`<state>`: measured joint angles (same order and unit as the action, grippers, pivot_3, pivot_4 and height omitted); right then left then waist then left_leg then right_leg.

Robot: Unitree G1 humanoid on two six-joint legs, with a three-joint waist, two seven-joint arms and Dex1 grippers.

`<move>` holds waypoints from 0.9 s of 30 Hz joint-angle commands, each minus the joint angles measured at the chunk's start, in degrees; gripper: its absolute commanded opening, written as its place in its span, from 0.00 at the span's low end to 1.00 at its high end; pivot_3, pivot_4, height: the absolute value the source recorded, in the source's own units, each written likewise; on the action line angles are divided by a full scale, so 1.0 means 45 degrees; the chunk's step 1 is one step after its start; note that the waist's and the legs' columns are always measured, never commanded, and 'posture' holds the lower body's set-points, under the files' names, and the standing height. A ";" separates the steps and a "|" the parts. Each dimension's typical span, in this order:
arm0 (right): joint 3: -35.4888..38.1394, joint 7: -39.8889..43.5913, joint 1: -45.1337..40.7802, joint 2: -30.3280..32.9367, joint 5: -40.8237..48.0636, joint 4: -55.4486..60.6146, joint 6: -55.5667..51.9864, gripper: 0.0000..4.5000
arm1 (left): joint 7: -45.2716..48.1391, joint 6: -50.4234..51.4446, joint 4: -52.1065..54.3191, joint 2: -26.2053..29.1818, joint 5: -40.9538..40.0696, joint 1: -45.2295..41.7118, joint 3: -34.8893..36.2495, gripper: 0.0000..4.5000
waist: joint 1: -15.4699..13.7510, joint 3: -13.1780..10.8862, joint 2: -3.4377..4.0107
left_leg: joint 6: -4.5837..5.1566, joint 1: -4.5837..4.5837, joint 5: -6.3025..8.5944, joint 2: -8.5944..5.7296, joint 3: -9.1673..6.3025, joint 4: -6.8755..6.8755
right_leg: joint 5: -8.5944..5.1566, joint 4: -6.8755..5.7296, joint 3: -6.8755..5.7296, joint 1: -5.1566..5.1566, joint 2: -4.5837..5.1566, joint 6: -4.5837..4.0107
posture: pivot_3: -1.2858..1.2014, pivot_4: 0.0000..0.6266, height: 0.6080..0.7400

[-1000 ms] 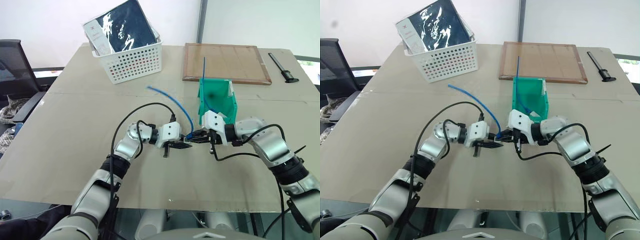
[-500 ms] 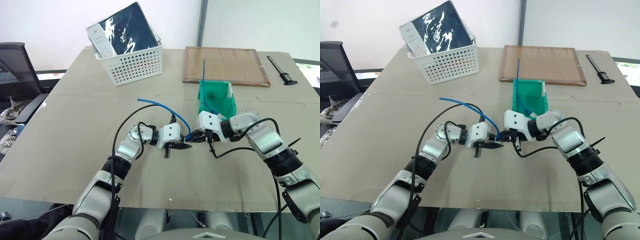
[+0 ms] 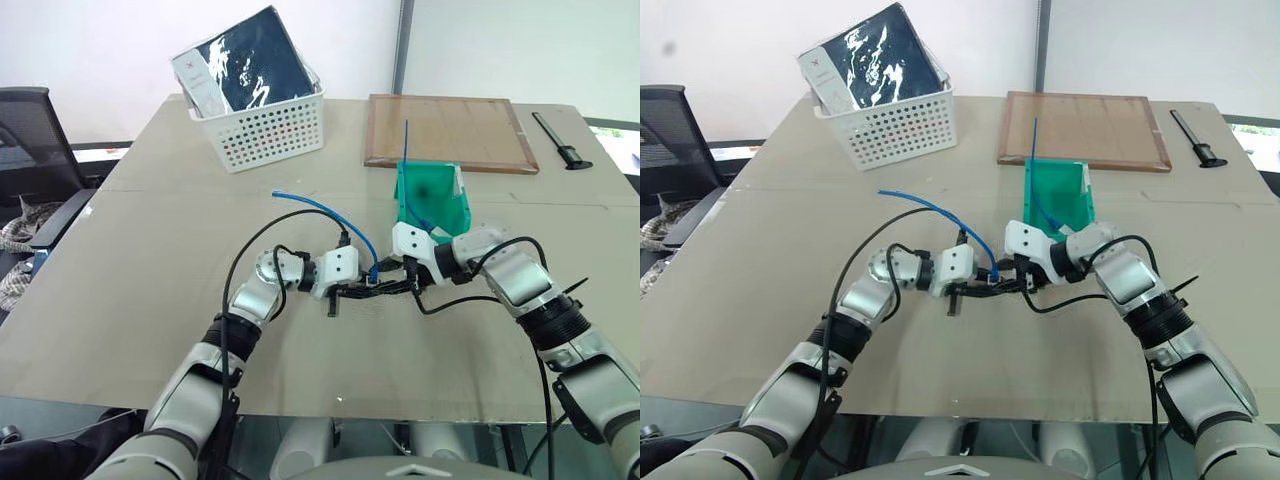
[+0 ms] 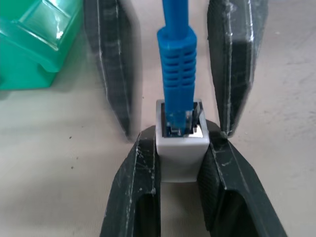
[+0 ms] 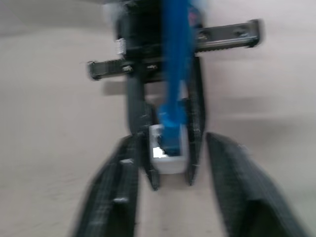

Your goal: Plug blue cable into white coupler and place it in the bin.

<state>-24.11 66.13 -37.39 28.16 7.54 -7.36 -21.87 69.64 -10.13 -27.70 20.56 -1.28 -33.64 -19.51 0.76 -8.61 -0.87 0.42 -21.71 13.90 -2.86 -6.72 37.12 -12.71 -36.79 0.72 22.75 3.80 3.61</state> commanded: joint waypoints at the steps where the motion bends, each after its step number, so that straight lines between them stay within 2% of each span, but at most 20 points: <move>1: 0.0571 -0.0164 0.0454 -0.0096 0.0499 0.0809 -0.0552 0.61 | 0.0045 0.0019 0.0243 -0.0180 0.0037 -0.0002 -0.0187 0.09 | -0.0024 -0.0001 0.0001 | 0.0000 -0.0006 0.0000 0.0000 -0.0003 0.0000 | 0.0000 0.0003 -0.0002 0.0002 0.0001 0.0000 | 0.52 0.24 0.99; 5: 0.1929 -0.0325 0.0835 -0.0152 0.2012 0.2221 -0.1943 0.61 | 0.0039 0.0050 0.0232 -0.0202 0.0058 -0.0021 -0.0200 0.09 | -0.0042 -0.0018 0.0012 | 0.0000 -0.0041 0.0000 -0.0006 -0.0012 -0.0002 | -0.0001 0.0007 -0.0006 0.0027 0.0022 -0.0001 | 0.52 0.24 0.99; 12: 0.2761 -0.0790 0.1008 -0.0100 0.3138 0.3254 -0.3119 0.61 | 0.0058 -0.0021 0.0114 -0.0186 0.0090 -0.0098 -0.0177 0.09 | -0.0046 -0.0020 0.0014 | 0.0001 -0.0060 0.0001 -0.0018 -0.0020 -0.0006 | -0.0002 0.0008 -0.0015 0.0049 0.0038 0.0002 | 0.52 0.24 0.99; 15: 0.2582 -0.0842 0.1033 -0.0058 0.3153 0.3343 -0.3233 0.43 | 0.0064 -0.0035 0.0095 -0.0184 0.0089 -0.0116 -0.0174 0.09 | -0.0042 -0.0022 0.0013 | 0.0001 -0.0061 0.0001 -0.0019 -0.0019 -0.0007 | -0.0002 0.0009 -0.0016 0.0051 0.0038 0.0002 | 0.52 0.24 0.99; 18: 0.2157 -0.0787 0.1108 0.0042 0.2883 0.3241 -0.3144 0.19 | 0.0054 -0.0012 0.0182 -0.0179 0.0083 -0.0086 -0.0179 0.09 | -0.0041 -0.0022 0.0013 | 0.0001 -0.0064 0.0001 -0.0019 -0.0018 -0.0007 | -0.0003 0.0009 -0.0016 0.0053 0.0039 0.0003 | 0.52 0.24 0.99; 27: 0.1569 -0.0705 0.1273 0.0197 0.2435 0.2839 -0.2706 0.19 | 0.0031 0.0025 0.0341 -0.0098 0.0076 0.0033 -0.0163 0.09 | -0.0037 -0.0025 0.0013 | 0.0001 -0.0067 0.0001 -0.0019 -0.0017 -0.0007 | -0.0004 0.0009 -0.0019 0.0058 0.0038 0.0005 | 0.52 0.24 0.99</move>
<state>-17.39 62.53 -31.55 28.84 18.39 4.68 -35.21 69.70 -10.11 -27.46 20.34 -1.28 -33.84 -19.55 0.59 -8.72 -0.81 0.43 -22.01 13.90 -2.94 -6.80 37.08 -12.73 -36.75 0.63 23.01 3.97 3.63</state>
